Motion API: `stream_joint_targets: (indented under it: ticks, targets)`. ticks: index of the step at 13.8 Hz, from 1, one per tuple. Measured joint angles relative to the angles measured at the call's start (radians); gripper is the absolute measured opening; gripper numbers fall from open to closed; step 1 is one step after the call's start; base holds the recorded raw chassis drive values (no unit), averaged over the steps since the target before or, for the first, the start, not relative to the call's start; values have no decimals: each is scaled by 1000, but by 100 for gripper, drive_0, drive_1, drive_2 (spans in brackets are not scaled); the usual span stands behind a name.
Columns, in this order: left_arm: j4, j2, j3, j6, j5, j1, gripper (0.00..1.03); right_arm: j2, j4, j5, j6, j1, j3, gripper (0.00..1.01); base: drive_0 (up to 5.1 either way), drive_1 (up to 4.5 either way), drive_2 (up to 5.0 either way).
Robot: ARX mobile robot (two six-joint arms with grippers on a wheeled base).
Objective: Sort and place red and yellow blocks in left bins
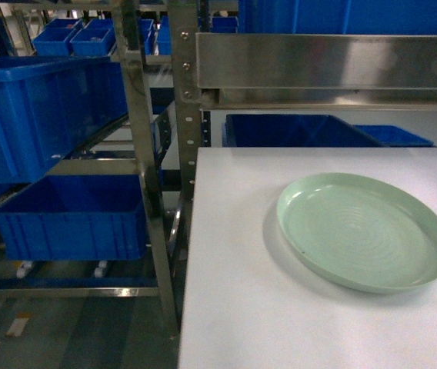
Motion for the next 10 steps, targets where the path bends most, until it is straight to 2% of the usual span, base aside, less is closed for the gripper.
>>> stream_joint_targets:
  ticks: [10]
  targets:
    - [-4,0,0,0,-1,4,27,-1,0,-1,0,0,0,29,-474,122,365]
